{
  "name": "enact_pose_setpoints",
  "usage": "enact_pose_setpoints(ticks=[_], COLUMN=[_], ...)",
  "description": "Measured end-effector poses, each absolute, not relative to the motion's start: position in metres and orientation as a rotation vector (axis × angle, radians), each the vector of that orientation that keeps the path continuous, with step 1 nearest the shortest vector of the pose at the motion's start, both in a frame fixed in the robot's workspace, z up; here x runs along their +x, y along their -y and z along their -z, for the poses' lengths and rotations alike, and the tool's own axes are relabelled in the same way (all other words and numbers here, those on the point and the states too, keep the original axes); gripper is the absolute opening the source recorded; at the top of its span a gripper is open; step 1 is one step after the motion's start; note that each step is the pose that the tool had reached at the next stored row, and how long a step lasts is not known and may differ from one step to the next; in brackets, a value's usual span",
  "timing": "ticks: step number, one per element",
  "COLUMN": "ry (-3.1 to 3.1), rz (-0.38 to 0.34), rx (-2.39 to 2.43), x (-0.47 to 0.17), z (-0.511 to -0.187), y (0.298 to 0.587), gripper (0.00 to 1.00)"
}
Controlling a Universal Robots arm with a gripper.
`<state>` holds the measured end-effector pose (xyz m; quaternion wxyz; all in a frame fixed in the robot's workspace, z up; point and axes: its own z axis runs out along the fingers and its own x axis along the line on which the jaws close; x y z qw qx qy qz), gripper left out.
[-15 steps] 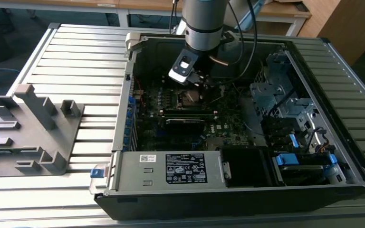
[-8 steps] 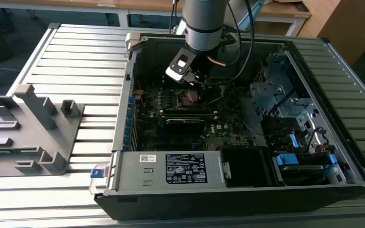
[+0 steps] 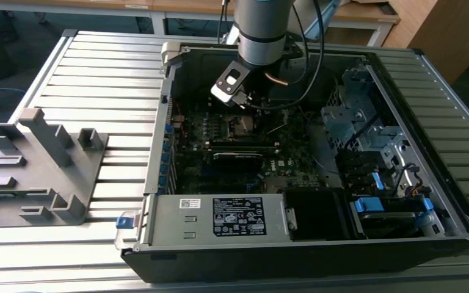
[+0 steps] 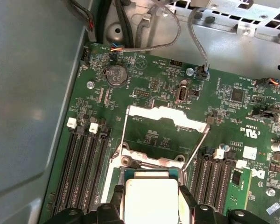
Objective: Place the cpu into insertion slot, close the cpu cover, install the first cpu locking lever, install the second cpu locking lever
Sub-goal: 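Place the cpu into insertion slot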
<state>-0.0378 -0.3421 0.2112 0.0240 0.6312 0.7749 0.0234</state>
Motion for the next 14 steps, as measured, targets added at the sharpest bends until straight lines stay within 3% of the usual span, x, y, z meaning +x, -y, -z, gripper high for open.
enact_pose_setpoints(ticks=[14], ry=[-2.244], rz=[-0.067], rx=[2.124], x=[-0.0378], z=[-0.2099], y=[0.3385], gripper=[0.54])
